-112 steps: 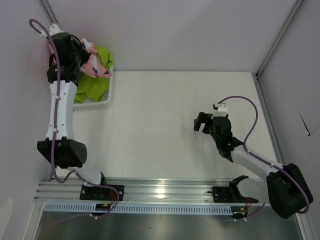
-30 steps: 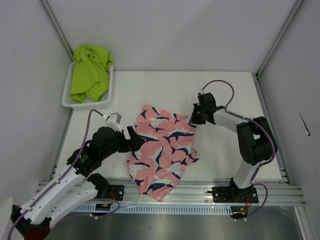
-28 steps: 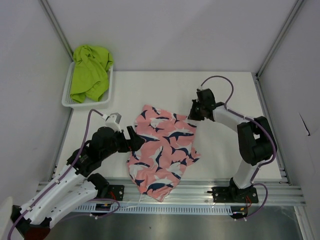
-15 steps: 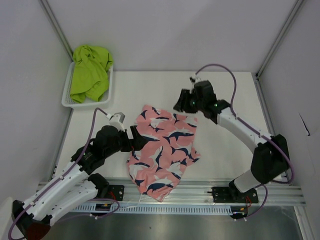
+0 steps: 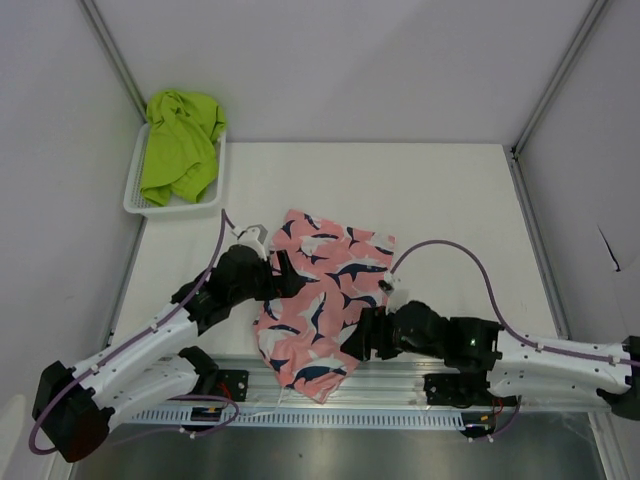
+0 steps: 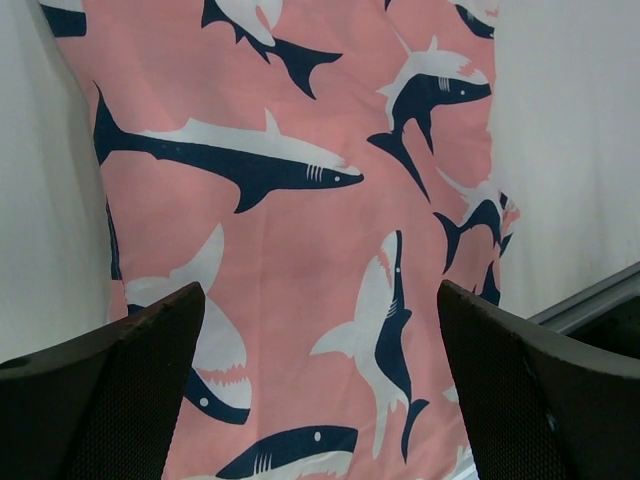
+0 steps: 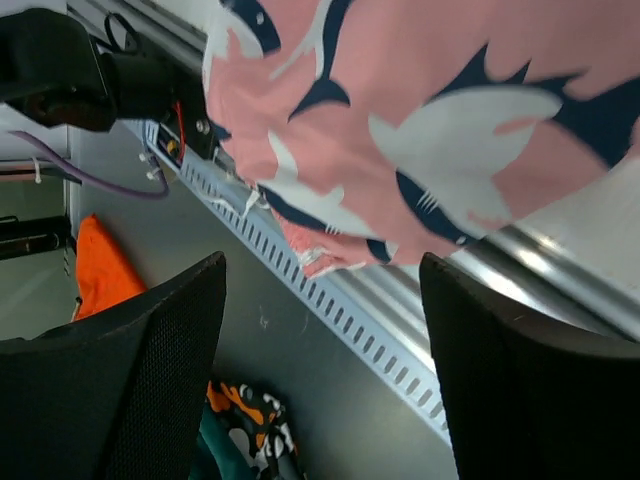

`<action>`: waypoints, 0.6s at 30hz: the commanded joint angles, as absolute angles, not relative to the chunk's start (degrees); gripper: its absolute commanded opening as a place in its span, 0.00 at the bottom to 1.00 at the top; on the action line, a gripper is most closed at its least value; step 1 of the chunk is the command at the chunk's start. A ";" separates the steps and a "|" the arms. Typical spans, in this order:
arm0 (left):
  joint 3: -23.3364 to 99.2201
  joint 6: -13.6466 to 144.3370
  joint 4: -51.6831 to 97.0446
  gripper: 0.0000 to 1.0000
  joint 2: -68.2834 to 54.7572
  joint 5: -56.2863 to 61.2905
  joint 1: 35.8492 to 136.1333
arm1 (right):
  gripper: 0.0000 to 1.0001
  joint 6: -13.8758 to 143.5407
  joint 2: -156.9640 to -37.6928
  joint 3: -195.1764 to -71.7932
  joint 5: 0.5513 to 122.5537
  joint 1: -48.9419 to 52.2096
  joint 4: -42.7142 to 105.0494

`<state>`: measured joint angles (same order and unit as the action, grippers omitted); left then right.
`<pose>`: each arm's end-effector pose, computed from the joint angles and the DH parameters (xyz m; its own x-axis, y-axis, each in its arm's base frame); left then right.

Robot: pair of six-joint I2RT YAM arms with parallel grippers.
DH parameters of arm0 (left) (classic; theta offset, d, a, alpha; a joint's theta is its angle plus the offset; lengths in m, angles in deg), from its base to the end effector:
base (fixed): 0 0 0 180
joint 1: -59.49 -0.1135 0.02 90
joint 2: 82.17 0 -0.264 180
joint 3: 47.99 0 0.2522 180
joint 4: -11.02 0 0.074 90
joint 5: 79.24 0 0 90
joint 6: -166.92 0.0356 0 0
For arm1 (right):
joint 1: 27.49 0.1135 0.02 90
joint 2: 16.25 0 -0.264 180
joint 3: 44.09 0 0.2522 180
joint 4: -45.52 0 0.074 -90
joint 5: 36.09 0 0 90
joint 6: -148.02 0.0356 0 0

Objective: Fold and stack the shorts
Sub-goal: Flatten the shorts out

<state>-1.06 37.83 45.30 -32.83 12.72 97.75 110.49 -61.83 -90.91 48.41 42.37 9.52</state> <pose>0.1482 -0.1154 0.2377 -0.7408 -0.2184 -0.6353 0.1678 0.8556 -0.4898 0.0642 0.1653 0.2451 -0.8392 0.0043 -0.5438 -0.3971 0.6783 0.6182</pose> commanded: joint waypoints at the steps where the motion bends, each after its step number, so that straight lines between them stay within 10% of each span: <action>1: -2.32 36.41 40.35 0.99 -31.20 13.75 98.25 | 0.79 129.25 -62.64 -87.57 34.95 52.81 11.45; 18: -3.29 34.74 39.20 0.99 -31.10 16.04 98.25 | 0.64 161.99 -97.19 -89.93 16.38 74.11 32.36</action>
<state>-3.14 35.71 40.42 -29.66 14.73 97.84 155.01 -95.77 -90.32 22.80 73.32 24.36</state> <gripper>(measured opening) 0.991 0.651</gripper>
